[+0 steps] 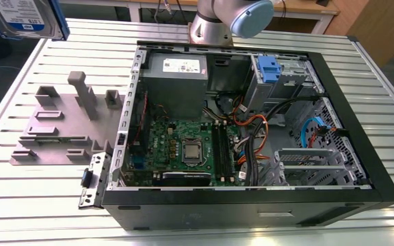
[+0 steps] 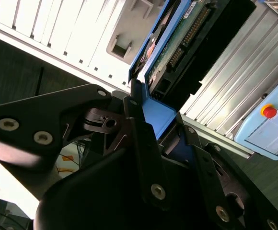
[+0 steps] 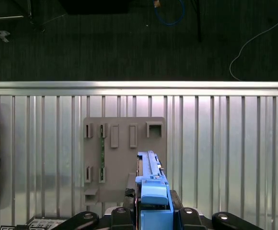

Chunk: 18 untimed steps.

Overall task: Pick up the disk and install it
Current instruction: 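Pick up the disk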

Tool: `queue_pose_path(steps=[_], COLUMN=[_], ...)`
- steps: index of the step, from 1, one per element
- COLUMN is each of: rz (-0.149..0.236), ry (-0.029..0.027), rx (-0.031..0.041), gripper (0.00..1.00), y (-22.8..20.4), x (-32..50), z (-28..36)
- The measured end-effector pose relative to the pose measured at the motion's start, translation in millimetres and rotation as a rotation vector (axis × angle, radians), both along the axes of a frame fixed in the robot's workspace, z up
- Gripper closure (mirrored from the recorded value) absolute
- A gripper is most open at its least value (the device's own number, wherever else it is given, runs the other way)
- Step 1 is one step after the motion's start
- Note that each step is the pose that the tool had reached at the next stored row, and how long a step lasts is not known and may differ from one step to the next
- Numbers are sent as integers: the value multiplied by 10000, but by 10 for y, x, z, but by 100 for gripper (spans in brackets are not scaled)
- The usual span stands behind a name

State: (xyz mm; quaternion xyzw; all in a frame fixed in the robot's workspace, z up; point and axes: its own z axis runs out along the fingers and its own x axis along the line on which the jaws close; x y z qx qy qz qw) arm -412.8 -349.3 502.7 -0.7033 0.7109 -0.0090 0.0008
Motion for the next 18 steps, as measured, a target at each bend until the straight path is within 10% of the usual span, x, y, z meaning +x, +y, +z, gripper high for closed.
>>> queue_pose_path(steps=[18], rz=[1], ry=[0], rx=[1], gripper=[64], y=[-2], x=[28], z=[-2])
